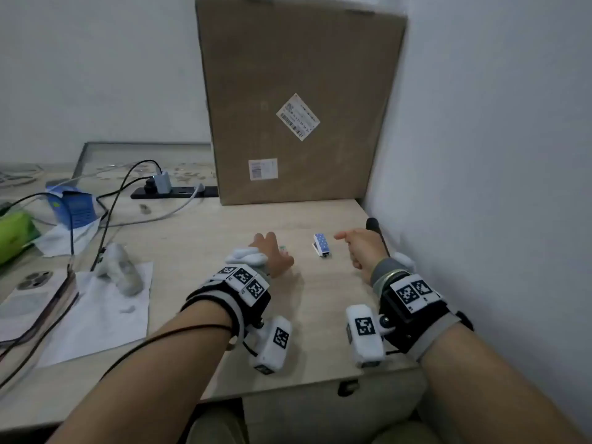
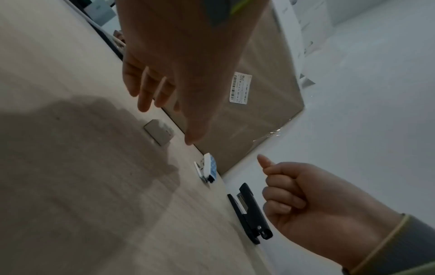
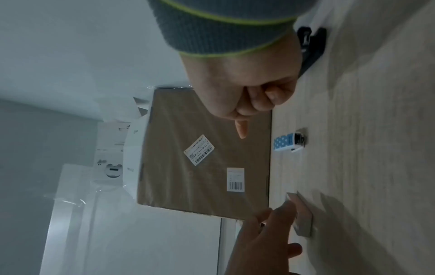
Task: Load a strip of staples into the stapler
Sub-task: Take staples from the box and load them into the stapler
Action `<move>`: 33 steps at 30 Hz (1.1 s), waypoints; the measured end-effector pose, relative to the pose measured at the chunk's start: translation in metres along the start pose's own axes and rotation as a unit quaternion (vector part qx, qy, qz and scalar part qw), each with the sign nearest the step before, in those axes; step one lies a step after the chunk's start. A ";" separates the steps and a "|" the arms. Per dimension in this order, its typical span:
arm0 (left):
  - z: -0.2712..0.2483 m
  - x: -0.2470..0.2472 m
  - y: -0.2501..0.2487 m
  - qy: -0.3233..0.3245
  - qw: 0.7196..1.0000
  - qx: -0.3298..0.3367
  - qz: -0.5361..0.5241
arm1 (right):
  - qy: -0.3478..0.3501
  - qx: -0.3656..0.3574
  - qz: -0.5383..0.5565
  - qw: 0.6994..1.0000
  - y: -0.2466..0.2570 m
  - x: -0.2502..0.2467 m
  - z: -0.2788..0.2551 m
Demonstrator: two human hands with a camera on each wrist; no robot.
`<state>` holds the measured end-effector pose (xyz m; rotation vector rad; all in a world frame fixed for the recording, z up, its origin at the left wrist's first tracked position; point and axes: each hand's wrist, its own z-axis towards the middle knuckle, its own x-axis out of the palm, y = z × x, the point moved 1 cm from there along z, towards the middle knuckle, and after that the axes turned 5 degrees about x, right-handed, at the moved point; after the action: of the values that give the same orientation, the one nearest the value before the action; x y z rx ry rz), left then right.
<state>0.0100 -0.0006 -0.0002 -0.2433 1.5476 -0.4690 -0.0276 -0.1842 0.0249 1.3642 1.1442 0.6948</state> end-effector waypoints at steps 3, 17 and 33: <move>0.006 0.007 0.003 0.004 1.000 -0.027 -0.016 | 0.011 0.014 0.008 1.000 -0.005 0.009 0.015; 0.025 0.017 0.039 0.005 0.988 0.007 -0.153 | 0.060 0.032 0.143 0.987 -0.028 0.050 0.054; 0.012 0.032 0.025 -0.064 0.938 0.145 -0.309 | 0.177 -0.035 0.083 0.980 -0.040 0.061 0.040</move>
<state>0.0240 0.0061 -0.0396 -0.5238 1.2320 -1.1437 0.0205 -0.1499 -0.0335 1.3186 1.2790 1.1229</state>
